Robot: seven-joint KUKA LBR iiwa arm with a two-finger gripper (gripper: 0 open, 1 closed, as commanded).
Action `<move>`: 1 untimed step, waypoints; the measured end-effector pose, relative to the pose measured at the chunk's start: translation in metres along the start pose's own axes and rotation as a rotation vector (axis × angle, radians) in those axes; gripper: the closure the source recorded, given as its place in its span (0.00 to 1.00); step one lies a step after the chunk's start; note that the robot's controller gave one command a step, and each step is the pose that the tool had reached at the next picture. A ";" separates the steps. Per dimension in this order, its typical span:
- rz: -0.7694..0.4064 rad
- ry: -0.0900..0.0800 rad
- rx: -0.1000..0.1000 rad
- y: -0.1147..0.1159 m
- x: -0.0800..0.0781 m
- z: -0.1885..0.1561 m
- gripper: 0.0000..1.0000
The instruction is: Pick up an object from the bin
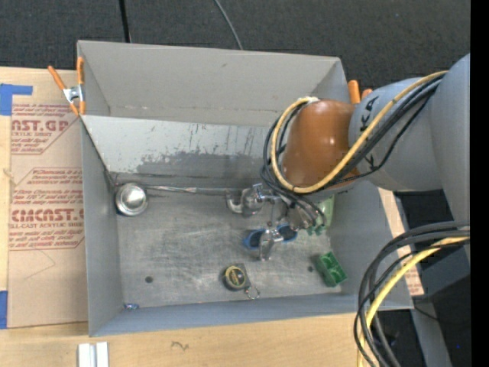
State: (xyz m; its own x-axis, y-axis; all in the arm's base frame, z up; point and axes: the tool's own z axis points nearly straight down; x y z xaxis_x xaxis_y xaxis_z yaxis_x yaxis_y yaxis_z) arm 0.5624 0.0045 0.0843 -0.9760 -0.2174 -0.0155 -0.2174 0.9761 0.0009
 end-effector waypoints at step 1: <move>0.004 0.011 -0.001 -0.002 0.004 0.004 1.00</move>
Offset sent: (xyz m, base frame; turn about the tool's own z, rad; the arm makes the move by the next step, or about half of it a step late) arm 0.0000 0.0000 0.0000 0.0000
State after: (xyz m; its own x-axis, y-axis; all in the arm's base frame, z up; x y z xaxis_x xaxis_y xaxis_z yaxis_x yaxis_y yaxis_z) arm 0.5593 0.0021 0.0801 -0.9769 -0.2138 -0.0049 -0.2138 0.9769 0.0017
